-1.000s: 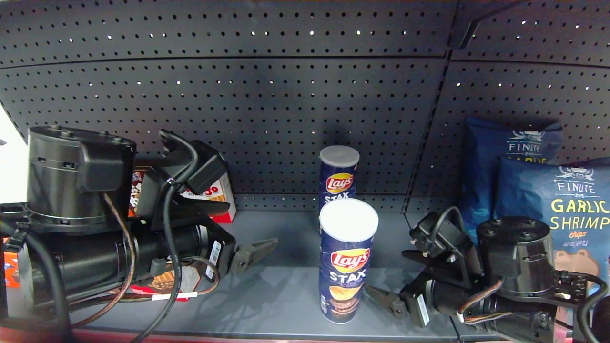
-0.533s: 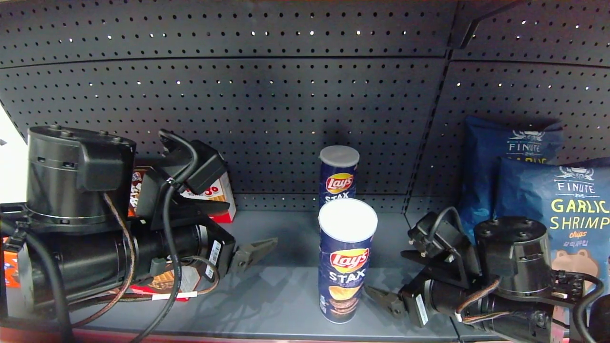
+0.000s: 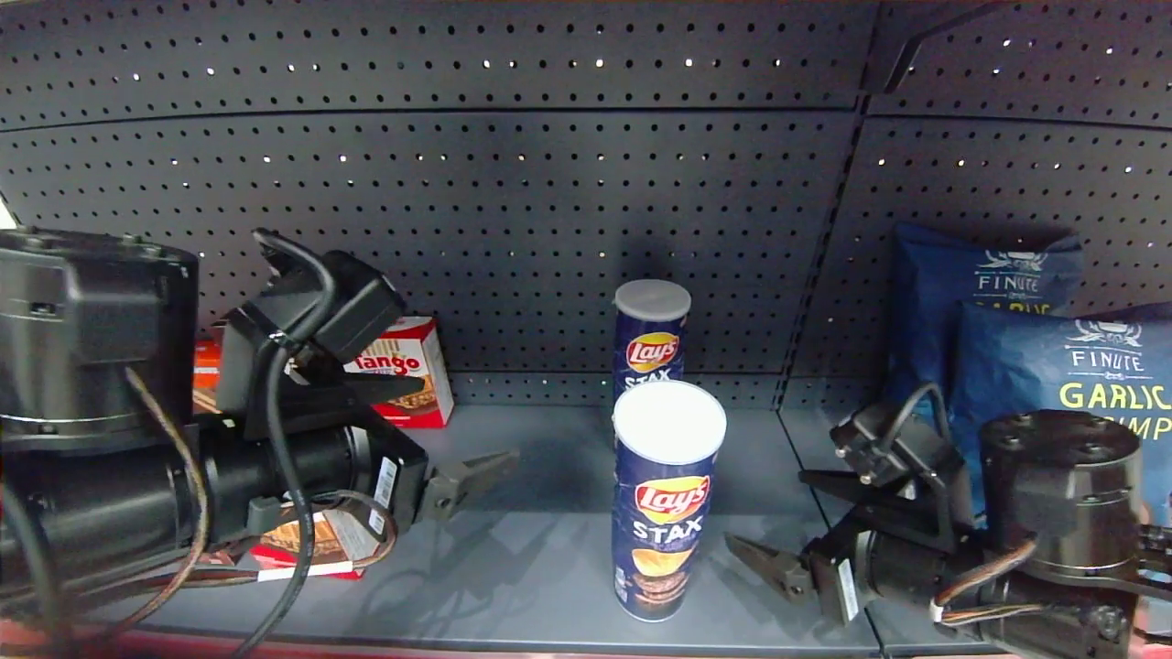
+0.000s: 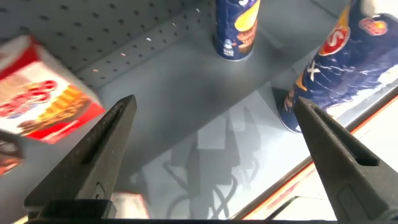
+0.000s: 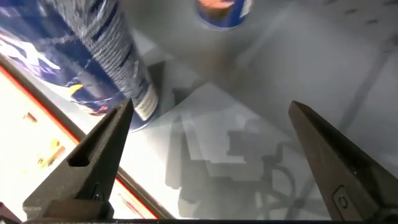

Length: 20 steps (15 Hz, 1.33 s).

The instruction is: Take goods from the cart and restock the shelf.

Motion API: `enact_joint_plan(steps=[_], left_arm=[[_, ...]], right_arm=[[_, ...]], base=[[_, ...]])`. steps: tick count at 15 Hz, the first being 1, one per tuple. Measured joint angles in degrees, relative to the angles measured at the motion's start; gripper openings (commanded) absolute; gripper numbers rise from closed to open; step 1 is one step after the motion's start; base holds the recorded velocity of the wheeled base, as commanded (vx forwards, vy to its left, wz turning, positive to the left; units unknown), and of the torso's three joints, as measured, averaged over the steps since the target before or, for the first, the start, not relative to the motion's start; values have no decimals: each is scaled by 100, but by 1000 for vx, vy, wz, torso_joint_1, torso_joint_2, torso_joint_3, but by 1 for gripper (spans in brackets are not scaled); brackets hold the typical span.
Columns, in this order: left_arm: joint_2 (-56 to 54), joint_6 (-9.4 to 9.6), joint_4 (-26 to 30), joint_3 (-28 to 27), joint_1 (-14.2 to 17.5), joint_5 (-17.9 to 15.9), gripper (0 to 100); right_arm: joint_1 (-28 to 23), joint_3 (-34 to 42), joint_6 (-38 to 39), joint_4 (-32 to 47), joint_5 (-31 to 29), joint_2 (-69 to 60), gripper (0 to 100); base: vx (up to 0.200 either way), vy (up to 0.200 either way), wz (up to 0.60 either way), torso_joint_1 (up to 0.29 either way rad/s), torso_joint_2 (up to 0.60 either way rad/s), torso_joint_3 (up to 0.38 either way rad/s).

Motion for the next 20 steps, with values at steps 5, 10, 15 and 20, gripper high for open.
enact_joint_plan(steps=[5,10,15,20], left_arm=[[-1020,0,24,499,333,155,100],[-2247,-50,44,1293,1174,115,100],[-3298,-146,59,1969,2050,43,100],[-4325,-99,263,2461,2341,288,100]], right_arm=[[-449,689,127,17,-35,-1143,100],[-925,1133,135,28,-35,-1982,100],[-1559,1179,152,23,6,-2483,100],[-2064,1463,66,69,13,-3151,100]], base=[[0,0,0,0,0,0],[0,0,0,0,0,0],[0,0,0,0,0,0],[0,0,0,0,0,0]])
